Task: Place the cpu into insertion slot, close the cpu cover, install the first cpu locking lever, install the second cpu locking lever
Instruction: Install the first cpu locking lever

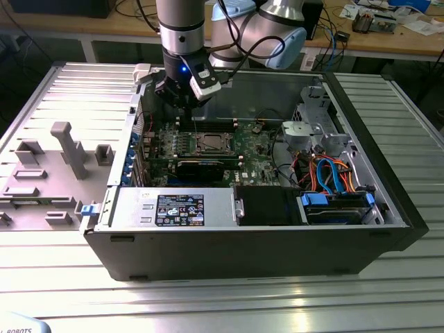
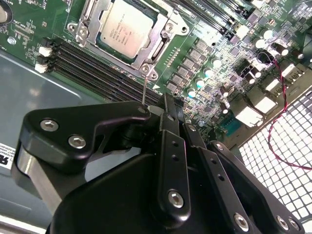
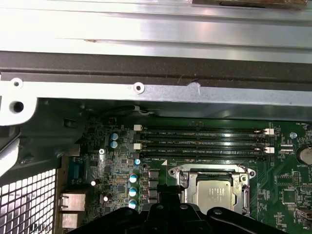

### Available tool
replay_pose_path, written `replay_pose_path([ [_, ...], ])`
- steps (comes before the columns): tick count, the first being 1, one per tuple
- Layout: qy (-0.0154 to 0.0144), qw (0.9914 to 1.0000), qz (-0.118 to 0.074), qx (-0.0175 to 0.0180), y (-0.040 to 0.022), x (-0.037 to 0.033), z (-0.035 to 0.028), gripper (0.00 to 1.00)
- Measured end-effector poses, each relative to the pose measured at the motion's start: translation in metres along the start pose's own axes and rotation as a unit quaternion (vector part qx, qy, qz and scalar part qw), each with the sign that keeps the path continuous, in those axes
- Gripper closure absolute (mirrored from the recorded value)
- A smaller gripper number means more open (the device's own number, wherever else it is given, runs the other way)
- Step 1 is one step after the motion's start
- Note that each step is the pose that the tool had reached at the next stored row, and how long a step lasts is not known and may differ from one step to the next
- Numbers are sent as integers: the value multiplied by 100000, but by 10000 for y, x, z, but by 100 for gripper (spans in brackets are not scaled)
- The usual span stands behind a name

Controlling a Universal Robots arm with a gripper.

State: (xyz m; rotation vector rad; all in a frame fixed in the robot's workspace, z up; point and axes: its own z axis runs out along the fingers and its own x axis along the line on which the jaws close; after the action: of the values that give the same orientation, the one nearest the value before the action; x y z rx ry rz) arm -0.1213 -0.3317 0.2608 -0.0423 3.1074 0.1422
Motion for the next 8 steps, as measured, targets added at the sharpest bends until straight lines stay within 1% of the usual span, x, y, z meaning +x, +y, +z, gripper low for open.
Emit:
replay_pose_path([
  [5,4,100000,-2,-2,1,0,0,89],
  [8,-1,100000,4,0,27,11,2,89],
])
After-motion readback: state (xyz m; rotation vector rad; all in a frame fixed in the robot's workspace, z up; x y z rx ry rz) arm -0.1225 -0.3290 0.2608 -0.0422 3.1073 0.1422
